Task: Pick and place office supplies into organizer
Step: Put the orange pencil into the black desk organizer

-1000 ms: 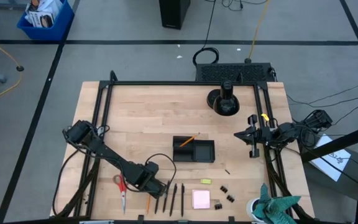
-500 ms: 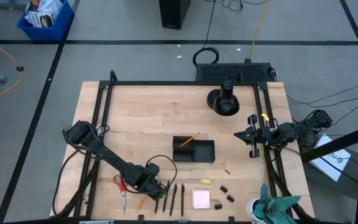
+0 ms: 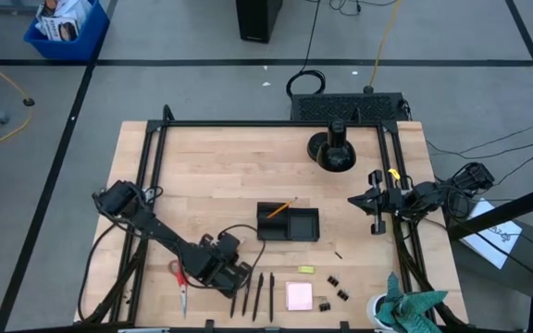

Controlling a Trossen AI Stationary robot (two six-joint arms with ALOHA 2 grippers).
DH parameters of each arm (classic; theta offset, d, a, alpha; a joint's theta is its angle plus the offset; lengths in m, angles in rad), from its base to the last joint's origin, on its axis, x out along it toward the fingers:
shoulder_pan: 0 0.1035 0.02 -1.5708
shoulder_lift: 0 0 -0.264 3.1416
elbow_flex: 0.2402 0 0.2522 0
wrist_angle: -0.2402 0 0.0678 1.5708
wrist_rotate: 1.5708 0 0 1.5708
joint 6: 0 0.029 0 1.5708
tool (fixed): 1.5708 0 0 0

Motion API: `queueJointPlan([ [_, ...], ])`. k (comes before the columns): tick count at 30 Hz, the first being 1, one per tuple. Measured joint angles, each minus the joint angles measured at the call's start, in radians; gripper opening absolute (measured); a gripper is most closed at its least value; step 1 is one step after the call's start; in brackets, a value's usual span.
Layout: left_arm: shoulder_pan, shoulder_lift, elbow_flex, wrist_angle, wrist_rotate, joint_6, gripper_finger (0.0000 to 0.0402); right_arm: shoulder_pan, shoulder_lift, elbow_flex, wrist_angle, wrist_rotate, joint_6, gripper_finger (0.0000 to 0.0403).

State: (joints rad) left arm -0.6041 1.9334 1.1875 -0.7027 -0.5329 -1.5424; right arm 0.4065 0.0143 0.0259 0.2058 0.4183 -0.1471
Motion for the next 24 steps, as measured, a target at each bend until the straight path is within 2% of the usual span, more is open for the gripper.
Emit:
queueJointPlan([
  [6, 0.011, -0.004, 0.001, 0.019, -0.043, 0.064, 0.001, 0.0, 0.0, 0.0, 0.0, 0.0, 0.004, 0.0],
  [11, 0.025, -0.016, 0.002, 0.137, -0.111, 0.237, 0.0007, 0.0, 0.0, 0.0, 0.002, 0.0, 0.004, 0.0],
  [16, 0.032, -0.096, 0.004, 0.259, -0.216, 0.379, 0.0011, 0.0, 0.0, 0.0, 0.003, 0.0, 0.004, 0.0],
  [20, 0.012, -0.183, 0.005, 0.396, -0.319, 0.611, 0.0012, 0.0, 0.0, 0.0, 0.001, 0.0, 0.004, 0.0],
  [24, 0.022, -0.253, 0.006, 0.618, -0.324, 0.999, 0.0005, 0.0, 0.001, 0.0, 0.001, 0.001, 0.003, 0.0],
])
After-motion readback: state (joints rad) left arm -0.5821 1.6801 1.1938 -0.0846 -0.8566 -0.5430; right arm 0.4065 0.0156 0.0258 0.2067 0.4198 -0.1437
